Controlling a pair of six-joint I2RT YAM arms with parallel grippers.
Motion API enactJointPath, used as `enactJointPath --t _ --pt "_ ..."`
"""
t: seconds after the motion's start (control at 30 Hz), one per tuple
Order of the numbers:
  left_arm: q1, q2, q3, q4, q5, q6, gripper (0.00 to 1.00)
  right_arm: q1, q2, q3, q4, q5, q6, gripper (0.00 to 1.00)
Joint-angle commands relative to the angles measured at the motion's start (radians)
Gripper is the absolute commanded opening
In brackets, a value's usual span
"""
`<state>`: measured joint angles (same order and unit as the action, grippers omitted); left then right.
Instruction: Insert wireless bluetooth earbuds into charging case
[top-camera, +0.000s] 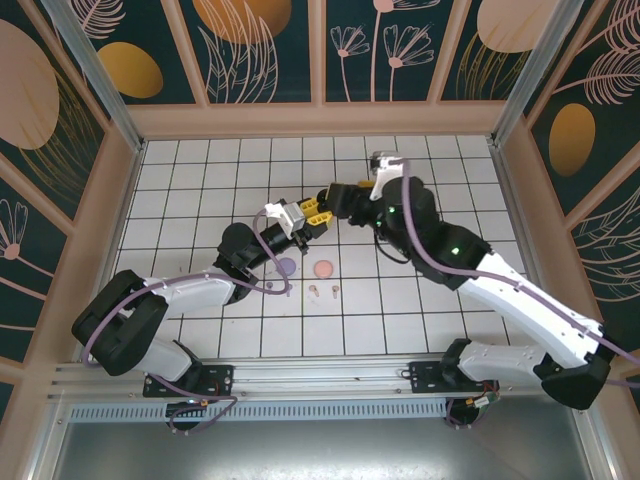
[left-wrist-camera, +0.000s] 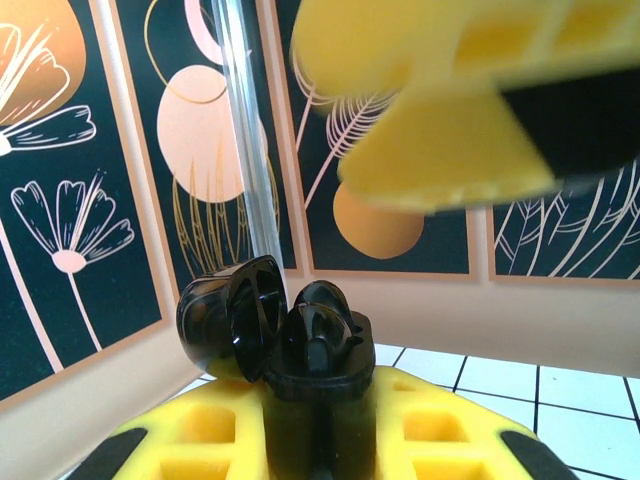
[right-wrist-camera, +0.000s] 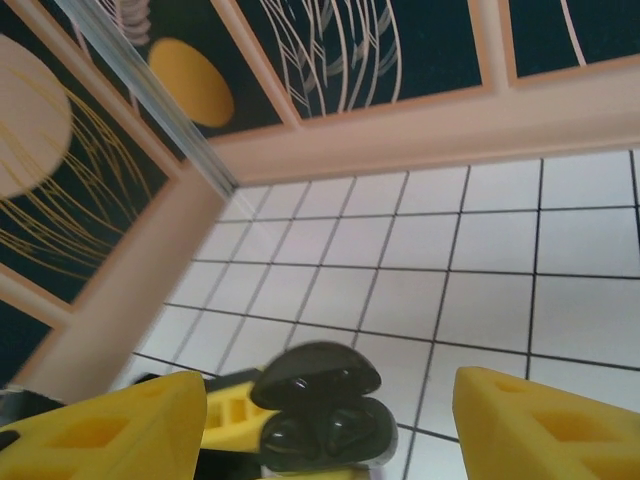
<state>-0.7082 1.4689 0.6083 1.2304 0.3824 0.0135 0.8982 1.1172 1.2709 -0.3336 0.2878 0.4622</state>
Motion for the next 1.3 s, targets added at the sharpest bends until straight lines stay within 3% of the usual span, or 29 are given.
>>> enactJointPath --t 0.0,0.17,0.33,0.43,0.83,1.27 --pt "-0.004 0.016 0.013 0.056 0.011 -0.023 0.00 -0.064 0.006 0.052 -0.069 -0.098 0.021 0.66" --pt "-0.003 0.032 -0.001 0.046 0.045 -0.012 0.00 -0.210 0.104 0.115 -0.145 -0.303 0.014 0.59" --pt "-0.004 0.042 0.002 0.013 0.079 -0.006 0.00 -0.276 0.227 0.209 -0.229 -0.395 -0.047 0.28" --pt "-0.004 0.045 0.002 0.004 0.089 -0.003 0.00 -0.295 0.293 0.246 -0.260 -0.441 -0.080 0.15" --pt "-0.004 0.077 0.017 -0.009 0.111 0.002 0.00 -0.300 0.376 0.247 -0.318 -0.572 -0.146 0.03" --pt "-0.004 0.124 0.078 -0.014 0.070 -0.013 0.00 -0.226 0.155 0.007 -0.321 -0.606 -0.083 0.00"
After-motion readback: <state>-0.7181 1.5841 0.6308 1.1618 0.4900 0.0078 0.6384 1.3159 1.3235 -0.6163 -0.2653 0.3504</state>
